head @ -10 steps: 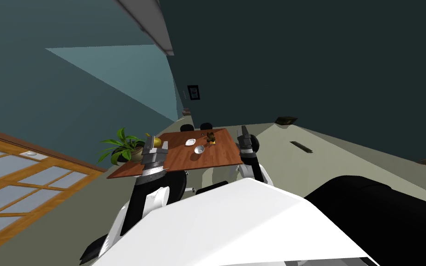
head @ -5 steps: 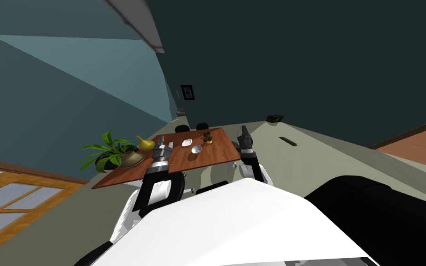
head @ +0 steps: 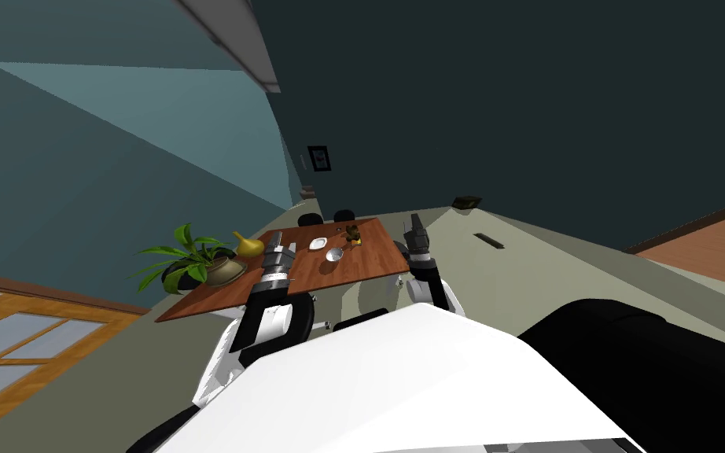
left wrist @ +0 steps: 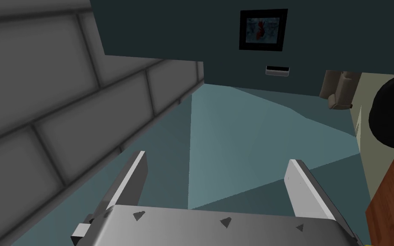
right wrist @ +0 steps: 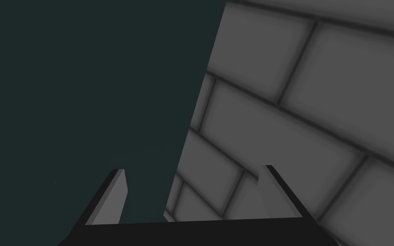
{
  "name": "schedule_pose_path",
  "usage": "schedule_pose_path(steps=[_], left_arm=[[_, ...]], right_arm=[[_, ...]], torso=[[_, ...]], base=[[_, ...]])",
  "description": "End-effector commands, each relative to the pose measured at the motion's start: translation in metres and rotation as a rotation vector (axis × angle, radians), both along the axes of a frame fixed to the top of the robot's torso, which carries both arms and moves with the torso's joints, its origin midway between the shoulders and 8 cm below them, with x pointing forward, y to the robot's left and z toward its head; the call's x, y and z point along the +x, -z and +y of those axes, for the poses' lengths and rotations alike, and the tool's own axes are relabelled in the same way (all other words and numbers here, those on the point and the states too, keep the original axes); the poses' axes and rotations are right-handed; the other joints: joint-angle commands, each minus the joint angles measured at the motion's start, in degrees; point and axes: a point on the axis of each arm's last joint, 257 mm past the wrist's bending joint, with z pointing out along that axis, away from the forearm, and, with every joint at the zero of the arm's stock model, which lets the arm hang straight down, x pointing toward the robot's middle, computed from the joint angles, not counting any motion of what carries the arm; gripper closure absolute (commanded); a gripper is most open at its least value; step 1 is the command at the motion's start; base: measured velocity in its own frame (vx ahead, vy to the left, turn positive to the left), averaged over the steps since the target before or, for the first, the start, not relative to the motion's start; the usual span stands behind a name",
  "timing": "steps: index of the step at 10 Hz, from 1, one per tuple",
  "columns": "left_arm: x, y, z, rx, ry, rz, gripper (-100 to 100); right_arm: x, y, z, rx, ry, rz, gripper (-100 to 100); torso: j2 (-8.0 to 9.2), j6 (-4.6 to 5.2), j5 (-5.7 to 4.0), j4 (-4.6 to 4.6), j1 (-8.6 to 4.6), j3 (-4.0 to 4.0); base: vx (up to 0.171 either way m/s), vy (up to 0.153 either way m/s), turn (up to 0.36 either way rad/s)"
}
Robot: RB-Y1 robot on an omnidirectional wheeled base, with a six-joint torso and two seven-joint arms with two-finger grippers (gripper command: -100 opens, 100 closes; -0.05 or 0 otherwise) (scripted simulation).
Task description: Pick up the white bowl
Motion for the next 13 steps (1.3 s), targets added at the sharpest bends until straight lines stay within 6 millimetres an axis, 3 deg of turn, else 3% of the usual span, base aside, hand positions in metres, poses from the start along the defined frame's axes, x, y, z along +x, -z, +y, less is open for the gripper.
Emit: schedule_pose_path(steps=[1,4,13], left_arm=[[0.000,0.000,0.000,0.000,0.000,0.000,-100],[0.000,0.000,0.000,0.000,0.000,0.000,-100],[0.052,0.091,0.032,0.014,-0.068,0.276,-100]], right_arm=[[0.000,0.000,0.000,0.000,0.000,0.000,0],[0.000,0.000,0.000,0.000,0.000,0.000,0],[0.000,0.000,0.000,0.000,0.000,0.000,0]], torso=[[0.00,0.00,0.00,0.00,0.00,0.00],[0.00,0.00,0.00,0.00,0.00,0.00],[-0.03,0.01,0.00,-0.01,0.00,-0.02]], base=[[0.000,0.000,0.000],[0.003,-0.001,0.010],[0.002,-0.004,-0.110]])
